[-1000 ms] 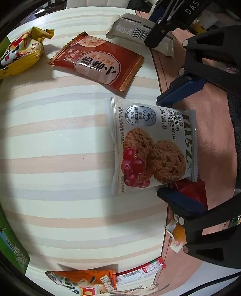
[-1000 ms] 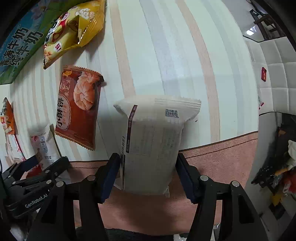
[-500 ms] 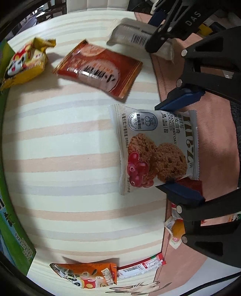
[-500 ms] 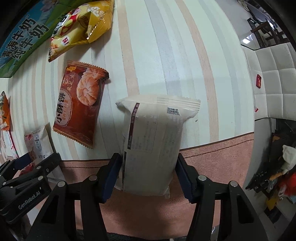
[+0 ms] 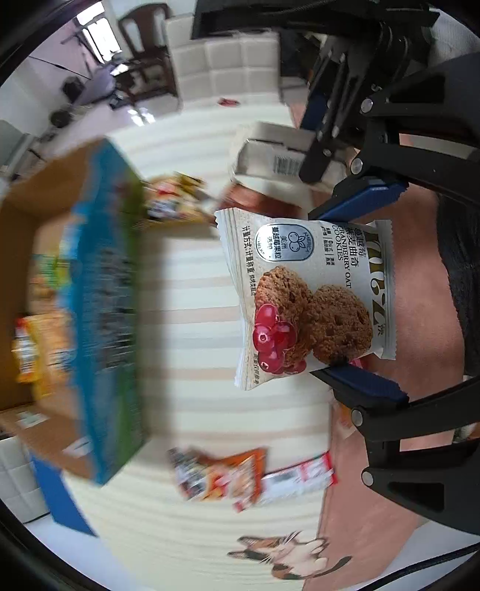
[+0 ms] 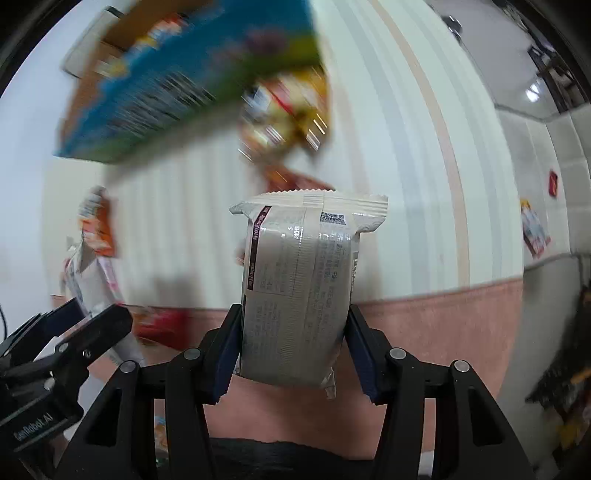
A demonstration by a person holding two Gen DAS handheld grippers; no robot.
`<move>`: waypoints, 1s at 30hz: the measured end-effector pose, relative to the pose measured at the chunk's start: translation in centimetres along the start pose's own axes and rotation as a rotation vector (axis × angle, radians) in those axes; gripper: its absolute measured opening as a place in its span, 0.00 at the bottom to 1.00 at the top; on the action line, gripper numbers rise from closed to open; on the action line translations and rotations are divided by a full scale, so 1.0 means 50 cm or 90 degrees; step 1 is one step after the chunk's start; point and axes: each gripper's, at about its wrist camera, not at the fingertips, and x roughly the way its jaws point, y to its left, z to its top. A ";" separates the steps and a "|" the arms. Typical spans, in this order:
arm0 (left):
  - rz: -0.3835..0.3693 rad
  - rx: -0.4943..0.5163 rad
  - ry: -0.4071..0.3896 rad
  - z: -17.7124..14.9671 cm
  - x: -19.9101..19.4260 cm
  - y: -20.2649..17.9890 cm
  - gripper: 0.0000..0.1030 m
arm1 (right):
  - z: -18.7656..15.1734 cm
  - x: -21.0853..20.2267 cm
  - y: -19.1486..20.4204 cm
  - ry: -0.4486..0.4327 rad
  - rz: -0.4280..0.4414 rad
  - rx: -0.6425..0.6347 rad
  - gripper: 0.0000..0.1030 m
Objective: Organize snacks
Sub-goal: 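Carry both packets into the box and open both tools to release them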
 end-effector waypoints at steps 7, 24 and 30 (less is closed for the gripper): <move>-0.002 -0.004 -0.075 0.151 -0.133 0.017 0.69 | 0.136 -0.151 0.098 -0.082 0.049 -0.058 0.55; 0.156 -0.011 -0.009 0.621 -0.025 0.161 0.69 | 0.634 -0.115 0.141 -0.067 -0.126 -0.117 0.56; 0.176 -0.024 0.030 0.692 0.045 0.203 0.69 | 0.703 -0.069 0.143 -0.053 -0.164 -0.134 0.56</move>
